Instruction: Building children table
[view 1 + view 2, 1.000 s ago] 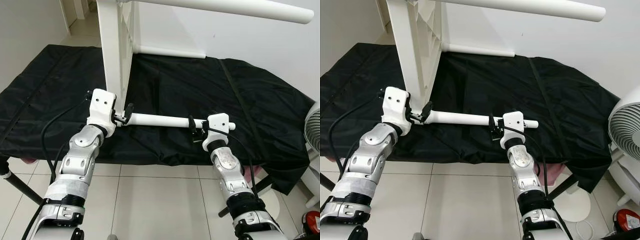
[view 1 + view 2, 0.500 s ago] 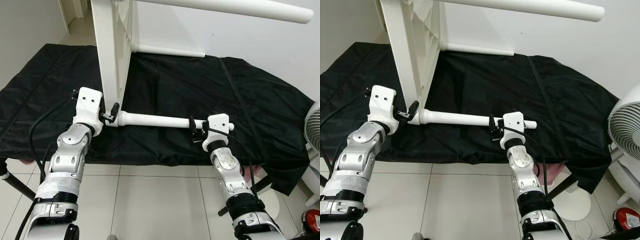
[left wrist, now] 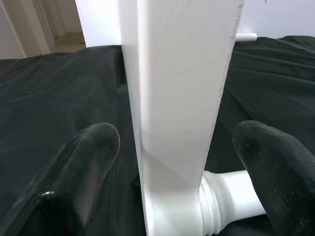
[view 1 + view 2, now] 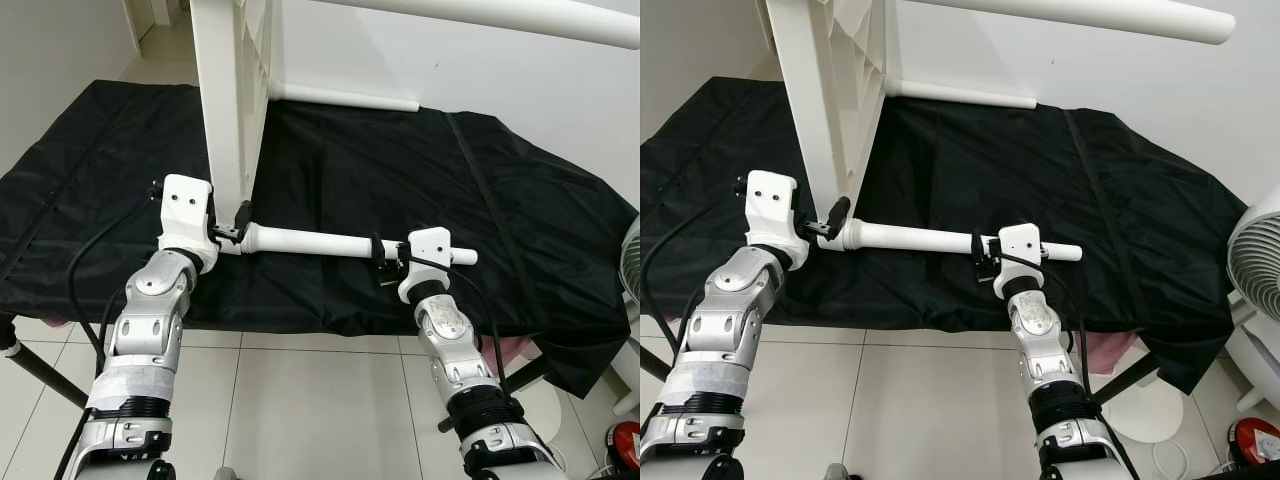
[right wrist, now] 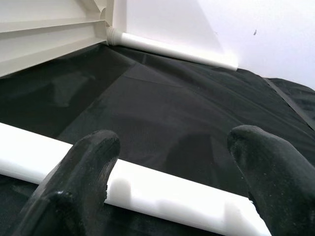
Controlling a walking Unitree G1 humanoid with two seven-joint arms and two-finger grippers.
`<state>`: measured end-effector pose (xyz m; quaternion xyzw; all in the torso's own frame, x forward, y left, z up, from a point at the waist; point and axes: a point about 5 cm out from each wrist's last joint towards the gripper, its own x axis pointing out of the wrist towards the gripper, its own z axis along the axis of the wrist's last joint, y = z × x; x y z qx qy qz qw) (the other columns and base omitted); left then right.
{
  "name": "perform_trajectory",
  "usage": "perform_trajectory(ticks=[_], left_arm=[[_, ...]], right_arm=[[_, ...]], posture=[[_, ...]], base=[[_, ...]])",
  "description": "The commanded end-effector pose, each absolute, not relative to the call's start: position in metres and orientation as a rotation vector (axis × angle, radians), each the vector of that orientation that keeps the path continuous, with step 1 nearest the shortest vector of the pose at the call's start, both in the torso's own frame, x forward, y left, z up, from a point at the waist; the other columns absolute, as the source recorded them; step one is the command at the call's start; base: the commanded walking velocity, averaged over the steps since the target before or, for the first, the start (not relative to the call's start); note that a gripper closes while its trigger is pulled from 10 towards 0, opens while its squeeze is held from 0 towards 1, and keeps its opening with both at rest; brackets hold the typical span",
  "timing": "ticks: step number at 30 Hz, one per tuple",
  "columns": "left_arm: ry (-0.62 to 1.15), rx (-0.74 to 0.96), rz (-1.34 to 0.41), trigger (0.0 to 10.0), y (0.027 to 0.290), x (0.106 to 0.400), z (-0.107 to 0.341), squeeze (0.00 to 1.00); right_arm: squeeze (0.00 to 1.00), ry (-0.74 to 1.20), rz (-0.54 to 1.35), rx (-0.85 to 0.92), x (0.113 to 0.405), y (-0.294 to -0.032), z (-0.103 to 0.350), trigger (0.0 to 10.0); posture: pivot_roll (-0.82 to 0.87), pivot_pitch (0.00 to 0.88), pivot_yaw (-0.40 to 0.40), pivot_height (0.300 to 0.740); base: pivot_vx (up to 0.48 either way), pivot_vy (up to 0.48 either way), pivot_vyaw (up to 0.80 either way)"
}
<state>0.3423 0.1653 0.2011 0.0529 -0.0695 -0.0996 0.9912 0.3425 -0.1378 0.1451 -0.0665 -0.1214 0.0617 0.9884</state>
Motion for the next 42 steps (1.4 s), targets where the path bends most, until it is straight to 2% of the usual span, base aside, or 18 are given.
perform_trajectory(ticks=[1,12,22,42], left_arm=[[-0.143,0.101,-0.095,10.0,0.170,0.342,0.203,0.00],[-0.139,0.026,0.042,10.0,0.166,0.366,0.218,0.00],[-0.142,0.007,0.024,10.0,0.145,0.378,0.219,0.00],[-0.195,0.055,0.077,10.0,0.141,0.403,0.241,0.00]], right_arm=[[0.00,-0.227,0.129,-0.140,0.344,-0.138,0.143,10.0],[0.00,-0.233,0.123,-0.130,0.345,-0.136,0.146,10.0],[0.00,-0.234,0.114,-0.127,0.344,-0.136,0.146,10.0],[0.00,-0.247,0.114,-0.130,0.348,-0.135,0.152,10.0]], posture=[[0.12,0.058,-0.040,0.740],[0.11,0.071,-0.043,0.740],[0.09,0.080,-0.047,0.740],[0.05,0.073,-0.060,0.740]], base=[[0.000,0.000,0.00],[0.000,0.000,0.00],[0.000,0.000,0.00],[0.000,0.000,0.00]])
